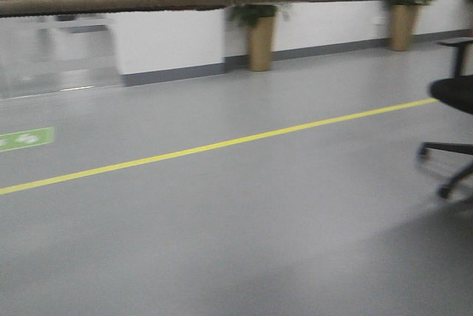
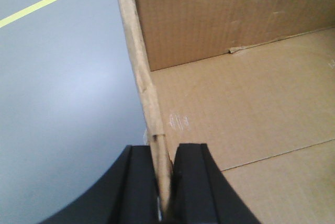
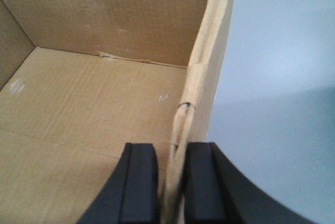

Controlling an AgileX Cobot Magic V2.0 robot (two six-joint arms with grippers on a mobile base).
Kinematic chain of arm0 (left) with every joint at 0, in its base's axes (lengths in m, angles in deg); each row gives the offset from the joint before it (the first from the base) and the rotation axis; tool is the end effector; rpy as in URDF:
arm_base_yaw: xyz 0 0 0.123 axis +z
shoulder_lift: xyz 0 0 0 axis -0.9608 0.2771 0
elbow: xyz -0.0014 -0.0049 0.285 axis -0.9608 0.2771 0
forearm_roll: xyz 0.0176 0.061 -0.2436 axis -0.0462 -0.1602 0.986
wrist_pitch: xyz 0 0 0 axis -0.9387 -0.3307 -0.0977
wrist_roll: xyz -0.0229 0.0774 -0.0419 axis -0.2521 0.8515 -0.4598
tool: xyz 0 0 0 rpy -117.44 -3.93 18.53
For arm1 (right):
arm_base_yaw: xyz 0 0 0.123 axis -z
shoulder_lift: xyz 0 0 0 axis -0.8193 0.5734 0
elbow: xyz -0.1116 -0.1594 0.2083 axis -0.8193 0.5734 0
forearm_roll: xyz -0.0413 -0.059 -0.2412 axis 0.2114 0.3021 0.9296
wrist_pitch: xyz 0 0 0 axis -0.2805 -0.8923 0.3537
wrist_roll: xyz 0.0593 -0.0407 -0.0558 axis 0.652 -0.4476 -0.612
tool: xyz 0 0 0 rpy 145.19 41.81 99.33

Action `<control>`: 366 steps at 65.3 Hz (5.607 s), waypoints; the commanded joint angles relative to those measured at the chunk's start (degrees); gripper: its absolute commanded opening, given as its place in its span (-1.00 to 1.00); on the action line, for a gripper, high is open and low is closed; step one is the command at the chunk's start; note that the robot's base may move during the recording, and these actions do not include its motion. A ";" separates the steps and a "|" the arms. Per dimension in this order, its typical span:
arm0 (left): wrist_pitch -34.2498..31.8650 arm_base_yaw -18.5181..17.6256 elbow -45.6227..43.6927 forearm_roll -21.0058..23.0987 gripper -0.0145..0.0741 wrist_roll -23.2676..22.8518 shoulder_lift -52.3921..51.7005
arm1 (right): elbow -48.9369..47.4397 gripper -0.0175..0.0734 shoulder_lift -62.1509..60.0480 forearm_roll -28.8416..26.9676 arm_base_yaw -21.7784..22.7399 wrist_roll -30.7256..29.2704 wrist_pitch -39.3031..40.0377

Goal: Grab carton from right shelf to conveyor
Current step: 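Carry the carton with both grippers over the red-framed conveyor, then lower the carton onto the conveyor belt with both grippers, then open both grippers and release the carton walls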

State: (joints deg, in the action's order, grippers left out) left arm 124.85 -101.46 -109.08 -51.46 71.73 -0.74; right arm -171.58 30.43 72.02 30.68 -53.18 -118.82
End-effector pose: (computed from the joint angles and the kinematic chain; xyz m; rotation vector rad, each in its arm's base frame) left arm 0.2466 -0.1027 0.4935 0.1903 2.2359 -0.0726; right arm 0.2001 0.0931 0.4931 -0.3494 2.1517 0.3374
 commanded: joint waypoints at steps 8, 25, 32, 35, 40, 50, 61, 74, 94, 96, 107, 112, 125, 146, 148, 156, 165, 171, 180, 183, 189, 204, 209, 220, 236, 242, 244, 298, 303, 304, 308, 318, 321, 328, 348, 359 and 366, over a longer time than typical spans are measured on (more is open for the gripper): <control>-1.57 -0.07 -0.17 -2.84 -0.71 0.59 -0.59 | -0.20 -0.77 -0.88 0.37 0.13 -1.01 2.38; -1.57 -0.07 -0.17 -6.71 -0.71 0.59 -0.59 | -0.20 -0.77 -0.88 0.37 0.13 -1.01 2.38; -1.57 -0.07 -0.17 -8.15 -0.71 0.59 -0.59 | -0.20 -0.77 -0.88 0.37 0.13 -1.01 2.38; -1.57 -0.07 -0.17 -8.91 -0.71 0.59 -0.59 | -0.20 -0.77 -0.88 0.37 0.13 -1.01 2.49; -1.57 -0.07 -0.17 -10.32 -0.71 0.59 -0.59 | -0.20 -0.77 -0.88 0.37 0.13 -1.01 2.49; -1.57 -0.07 -0.17 -12.14 -0.71 0.59 -0.59 | -0.20 -0.77 -0.88 0.37 0.13 -1.01 2.49; -1.57 -0.07 -0.17 -12.23 -0.71 0.59 -0.59 | -0.20 -0.77 -0.88 0.37 0.13 -1.01 2.49; -1.57 -0.07 -0.17 -12.23 -0.71 0.59 -0.59 | -0.20 -0.77 -0.88 0.37 0.13 -1.01 2.49; -1.57 -0.07 -0.17 -12.23 -0.71 0.59 -0.59 | -0.20 -0.77 -0.88 0.37 0.13 -1.01 2.49; -1.57 -0.07 -0.17 -12.23 -0.71 0.59 -0.59 | -0.20 -0.77 -0.88 0.37 0.13 -1.01 2.49; -1.57 -0.07 -0.17 -12.23 -0.71 0.59 -0.59 | -0.20 -0.77 -0.88 0.37 0.13 -1.01 2.49; -1.57 -0.07 -0.17 -12.23 -0.71 0.59 -0.59 | -0.20 -0.77 -0.88 0.37 0.13 -1.01 2.49; -1.57 -0.07 -0.17 -12.23 -0.71 0.59 -0.59 | -0.20 -0.77 -0.88 0.37 0.13 -1.01 2.49; -1.57 -0.07 -0.17 -12.16 -0.71 0.59 -0.49 | -0.20 -0.77 -0.88 0.37 0.13 -1.01 2.49; -1.57 -0.07 -0.17 -12.16 -0.71 0.59 -0.49 | -0.20 -0.77 -0.88 0.37 0.13 -1.01 2.49; -1.57 -0.07 -0.17 -12.16 -0.71 0.59 -0.49 | -0.20 -0.77 -0.88 0.37 0.13 -1.01 2.49; -1.57 -0.07 -0.17 -12.16 -0.71 0.59 -0.49 | -0.20 -0.77 -0.88 0.37 0.13 -1.01 2.49; -1.57 -0.07 -0.17 -12.16 -0.71 0.59 -0.49 | -0.20 -0.77 -0.88 0.37 0.13 -1.01 2.49; -1.57 -0.07 -0.17 -12.16 -0.71 0.59 -0.49 | -0.20 -0.77 -0.88 0.37 0.13 -1.01 2.49; -1.57 -0.07 -0.17 -12.16 -0.71 0.59 -0.49 | -0.20 -0.77 -0.88 0.37 0.13 -1.01 2.49; -1.57 -0.07 -0.17 -12.16 -0.71 0.59 -0.49 | -0.20 -0.77 -0.88 0.37 0.13 -1.01 2.49; -1.57 -0.07 -0.17 -12.16 -0.71 0.59 -0.49 | -0.20 -0.77 -0.88 0.37 0.13 -1.01 2.49; -1.57 -0.07 -0.17 -12.16 -0.71 0.59 -0.49 | -0.20 -0.77 -0.88 0.37 0.13 -1.01 2.49; -1.57 -0.07 -0.17 -12.16 -0.71 0.59 -0.49 | -0.20 -0.77 -0.88 0.37 0.13 -1.01 2.49; -1.57 -0.07 -0.17 -12.06 -0.71 0.59 -0.49 | -0.20 -0.77 -0.88 0.37 0.13 -1.01 2.49; -2.22 -0.07 -0.17 -12.05 -0.71 0.59 -0.49 | -0.20 -0.77 -0.88 0.37 0.13 -1.01 2.49; -2.94 -0.07 -0.17 -12.05 -0.71 0.59 -0.49 | -0.20 -0.77 -0.88 0.37 0.13 -1.01 2.63; -27.02 11.95 19.44 2.93 -0.71 -1.26 3.93 | -0.20 -0.76 19.64 0.55 0.33 -1.01 12.88; -30.80 12.73 22.82 2.93 -0.71 -1.26 3.98 | -0.20 -0.76 22.52 0.55 0.33 -1.01 13.68; -31.76 12.89 23.29 2.93 -0.71 -1.26 3.98 | -0.20 -0.76 22.99 0.55 0.33 -1.01 13.85; -33.62 13.13 24.65 2.36 -0.71 -1.26 3.98 | -0.20 -0.75 24.75 0.55 0.33 -1.01 14.06; -34.88 13.13 25.21 -0.05 -0.44 -1.26 4.71 | -0.20 -0.30 26.34 0.55 0.33 -1.01 14.06; -35.03 13.13 25.21 -0.30 -0.26 -1.26 4.71 | -0.20 0.01 26.34 0.55 0.33 -1.01 14.23; -35.16 13.13 25.21 -0.41 0.31 -1.26 4.71 | -0.62 0.66 26.22 0.55 0.33 -1.01 14.29; -27.54 13.13 21.68 -0.28 0.68 -1.26 3.40 | -1.30 0.63 20.52 1.62 0.48 -1.01 14.11; -21.69 13.13 21.44 -0.50 0.28 1.21 0.58 | -1.30 0.30 16.34 1.94 3.35 -1.01 10.54; -19.62 13.30 22.19 -2.00 -0.44 1.33 -1.07 | -1.04 -0.17 14.77 1.94 6.87 -1.01 6.44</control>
State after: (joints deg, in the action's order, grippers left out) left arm 103.53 -88.68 -87.18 -52.28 72.44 -0.11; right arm -172.39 46.96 72.63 34.73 -53.62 -109.46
